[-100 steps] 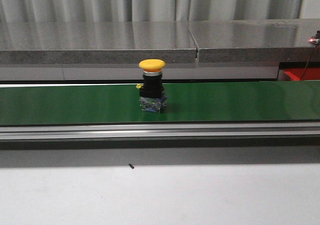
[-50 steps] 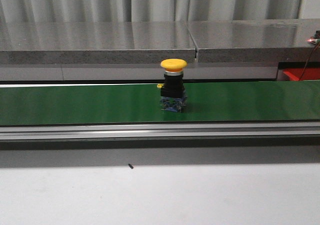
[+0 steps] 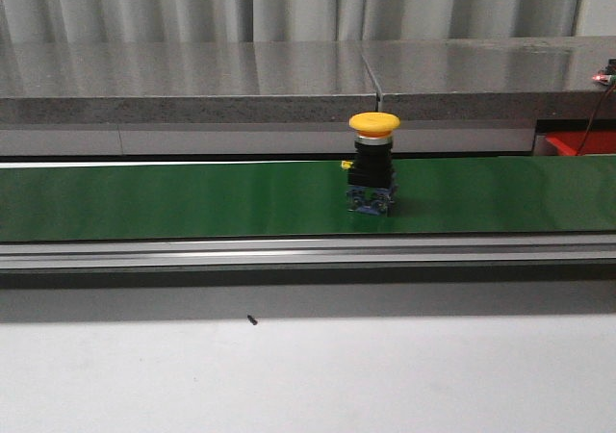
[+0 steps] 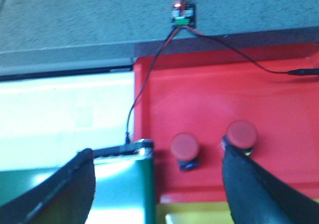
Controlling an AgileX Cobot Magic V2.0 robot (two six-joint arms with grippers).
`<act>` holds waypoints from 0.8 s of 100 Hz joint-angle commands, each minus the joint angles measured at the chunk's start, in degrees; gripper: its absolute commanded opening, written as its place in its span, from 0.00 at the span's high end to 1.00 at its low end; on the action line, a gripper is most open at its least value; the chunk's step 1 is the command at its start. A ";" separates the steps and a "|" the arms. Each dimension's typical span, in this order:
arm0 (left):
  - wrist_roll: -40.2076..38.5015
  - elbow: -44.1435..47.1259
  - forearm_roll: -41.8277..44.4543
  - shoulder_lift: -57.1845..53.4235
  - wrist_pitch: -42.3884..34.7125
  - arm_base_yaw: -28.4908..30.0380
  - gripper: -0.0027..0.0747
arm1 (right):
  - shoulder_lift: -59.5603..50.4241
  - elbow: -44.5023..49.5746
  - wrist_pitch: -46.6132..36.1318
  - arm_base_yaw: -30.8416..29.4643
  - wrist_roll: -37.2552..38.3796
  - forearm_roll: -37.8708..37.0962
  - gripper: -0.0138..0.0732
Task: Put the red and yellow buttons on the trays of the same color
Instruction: 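Lower the right gripper onto the yellow button at the belt end and grasp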
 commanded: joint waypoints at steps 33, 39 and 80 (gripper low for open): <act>0.12 -1.44 -1.57 0.32 -4.14 -0.52 0.99 | -14.87 11.27 -0.38 13.99 -1.24 0.81 0.22; 0.12 -1.44 -1.57 0.32 -4.14 -0.52 0.99 | -15.21 11.52 0.83 17.73 4.07 -3.64 0.22; 0.12 -1.44 -1.57 0.32 -4.14 -0.52 0.99 | -9.56 11.52 1.16 41.82 28.75 -20.45 0.22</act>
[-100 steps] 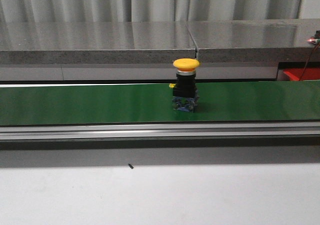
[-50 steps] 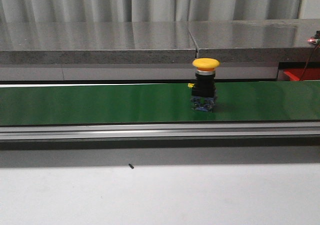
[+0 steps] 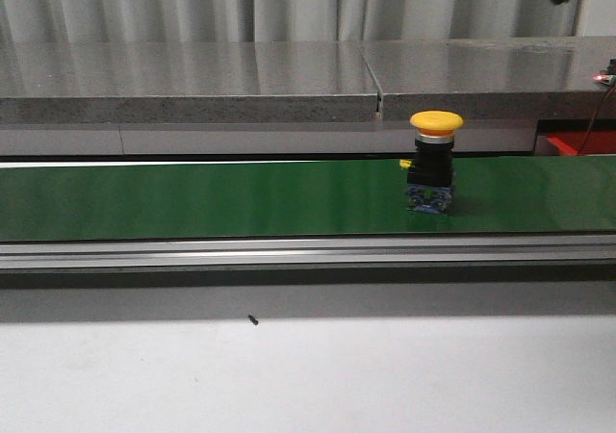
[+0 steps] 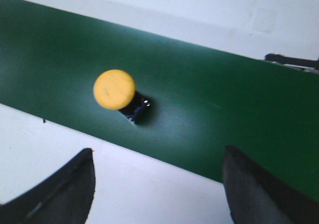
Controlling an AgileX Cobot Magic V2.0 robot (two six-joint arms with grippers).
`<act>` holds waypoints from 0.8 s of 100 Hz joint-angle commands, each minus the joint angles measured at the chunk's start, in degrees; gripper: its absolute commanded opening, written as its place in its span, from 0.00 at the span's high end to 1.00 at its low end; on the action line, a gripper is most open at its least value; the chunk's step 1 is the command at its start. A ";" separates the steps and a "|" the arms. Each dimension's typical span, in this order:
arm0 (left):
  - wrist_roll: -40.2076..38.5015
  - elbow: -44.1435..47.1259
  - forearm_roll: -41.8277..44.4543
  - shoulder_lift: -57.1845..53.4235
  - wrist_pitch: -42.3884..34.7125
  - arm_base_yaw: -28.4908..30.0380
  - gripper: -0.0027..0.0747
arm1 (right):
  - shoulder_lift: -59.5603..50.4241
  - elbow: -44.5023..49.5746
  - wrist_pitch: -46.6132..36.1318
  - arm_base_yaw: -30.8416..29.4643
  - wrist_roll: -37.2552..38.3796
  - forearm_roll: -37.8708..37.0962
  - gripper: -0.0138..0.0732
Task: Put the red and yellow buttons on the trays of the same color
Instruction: 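Lower the right gripper onto the yellow button at the belt end and grasp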
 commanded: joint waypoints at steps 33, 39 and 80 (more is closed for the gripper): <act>0.12 -1.44 -1.57 0.32 -4.14 -0.52 0.99 | 8.66 -1.76 -5.56 3.66 14.06 -5.57 0.22; 0.12 -1.44 -1.57 0.32 -4.14 -0.52 0.99 | 9.37 -1.76 -6.32 3.66 14.85 -5.86 0.22; 0.12 -1.44 -1.57 0.32 -4.14 -0.52 0.99 | 15.53 -6.51 -5.42 4.24 14.85 -6.04 0.22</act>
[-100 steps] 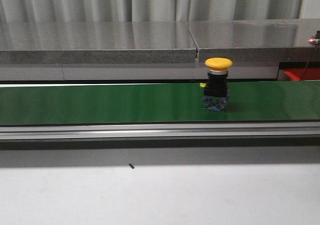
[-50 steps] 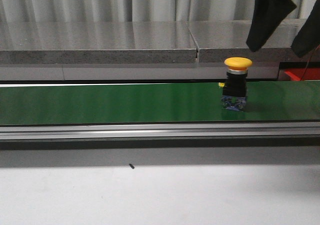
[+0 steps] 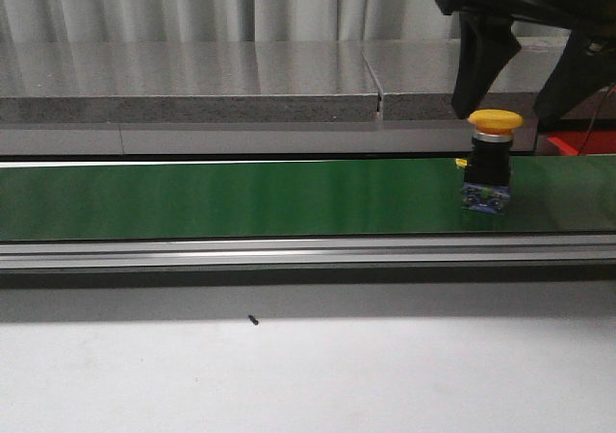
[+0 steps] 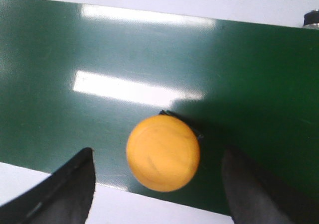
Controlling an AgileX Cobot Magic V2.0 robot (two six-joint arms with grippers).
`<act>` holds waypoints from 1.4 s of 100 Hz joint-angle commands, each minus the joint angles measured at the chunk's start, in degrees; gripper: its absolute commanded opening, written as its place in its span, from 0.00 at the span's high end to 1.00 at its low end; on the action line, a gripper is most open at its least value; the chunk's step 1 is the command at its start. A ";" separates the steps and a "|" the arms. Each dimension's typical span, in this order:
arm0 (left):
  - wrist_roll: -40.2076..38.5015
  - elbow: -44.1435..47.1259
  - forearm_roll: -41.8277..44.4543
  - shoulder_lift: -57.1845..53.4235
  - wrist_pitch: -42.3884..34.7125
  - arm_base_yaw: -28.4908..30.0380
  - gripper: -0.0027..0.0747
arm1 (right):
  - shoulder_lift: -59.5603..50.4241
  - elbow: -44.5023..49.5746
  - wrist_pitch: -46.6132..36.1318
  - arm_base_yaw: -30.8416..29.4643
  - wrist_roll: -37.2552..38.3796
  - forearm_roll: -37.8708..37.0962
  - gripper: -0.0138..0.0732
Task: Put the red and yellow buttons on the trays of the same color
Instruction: 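Lower the right gripper onto the yellow button at the belt end and grasp, then carry the yellow button into the yellow tray and open the right gripper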
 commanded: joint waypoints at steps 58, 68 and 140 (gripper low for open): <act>0.12 -1.44 -1.57 0.32 -4.14 -0.52 0.99 | -4.07 -2.33 1.82 -5.16 -0.04 -5.79 0.65; 0.12 -1.44 -1.57 0.32 -4.14 -0.52 0.99 | -8.25 -1.98 5.08 -9.27 -0.04 -6.97 0.65; 0.12 -1.44 -1.57 0.32 -4.14 -0.52 0.99 | -22.68 19.39 0.11 -41.19 -1.06 -6.51 0.65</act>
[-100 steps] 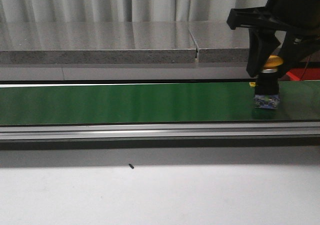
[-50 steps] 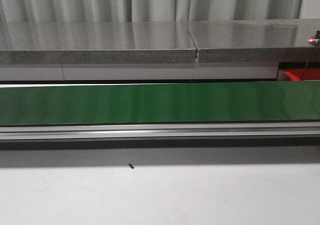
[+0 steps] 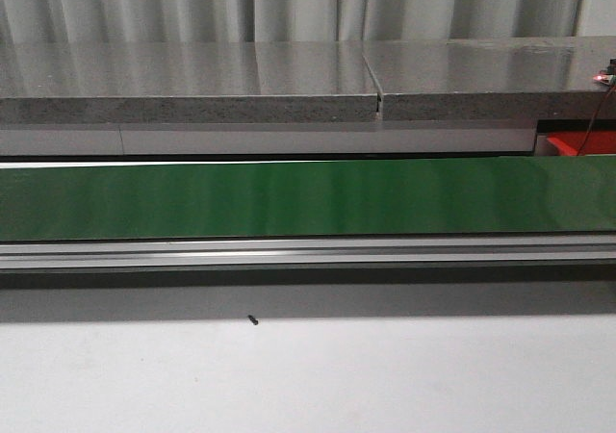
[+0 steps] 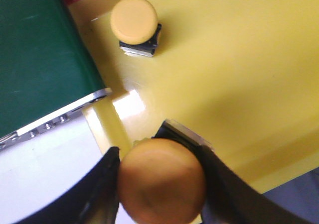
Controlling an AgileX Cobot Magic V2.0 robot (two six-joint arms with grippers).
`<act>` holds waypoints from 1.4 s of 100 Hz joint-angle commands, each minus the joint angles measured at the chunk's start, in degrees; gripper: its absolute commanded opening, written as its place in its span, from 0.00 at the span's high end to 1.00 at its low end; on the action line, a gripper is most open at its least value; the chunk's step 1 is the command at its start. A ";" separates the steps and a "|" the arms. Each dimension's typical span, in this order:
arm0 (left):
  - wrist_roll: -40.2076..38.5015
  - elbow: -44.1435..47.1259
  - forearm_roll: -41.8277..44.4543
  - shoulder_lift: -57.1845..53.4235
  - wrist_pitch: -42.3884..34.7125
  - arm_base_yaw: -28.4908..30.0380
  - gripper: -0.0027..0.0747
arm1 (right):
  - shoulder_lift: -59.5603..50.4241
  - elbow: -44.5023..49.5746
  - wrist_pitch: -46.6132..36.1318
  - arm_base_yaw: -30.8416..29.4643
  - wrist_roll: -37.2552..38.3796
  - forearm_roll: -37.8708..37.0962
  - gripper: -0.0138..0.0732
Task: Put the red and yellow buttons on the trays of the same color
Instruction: 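Carry the yellow button into the yellow tray and open the right gripper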
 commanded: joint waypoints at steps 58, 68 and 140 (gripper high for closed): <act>0.12 -1.44 -1.57 0.32 -4.14 -0.52 0.99 | 13.65 2.21 -14.62 -3.32 -4.93 6.66 0.65; 0.12 -1.44 -1.57 0.32 -4.14 -0.52 0.99 | 15.14 2.21 -15.25 -3.32 -5.73 8.29 0.65; 0.12 -1.44 -1.57 0.32 -4.14 -0.52 0.99 | 5.58 1.94 -12.97 -1.01 -16.54 9.44 0.22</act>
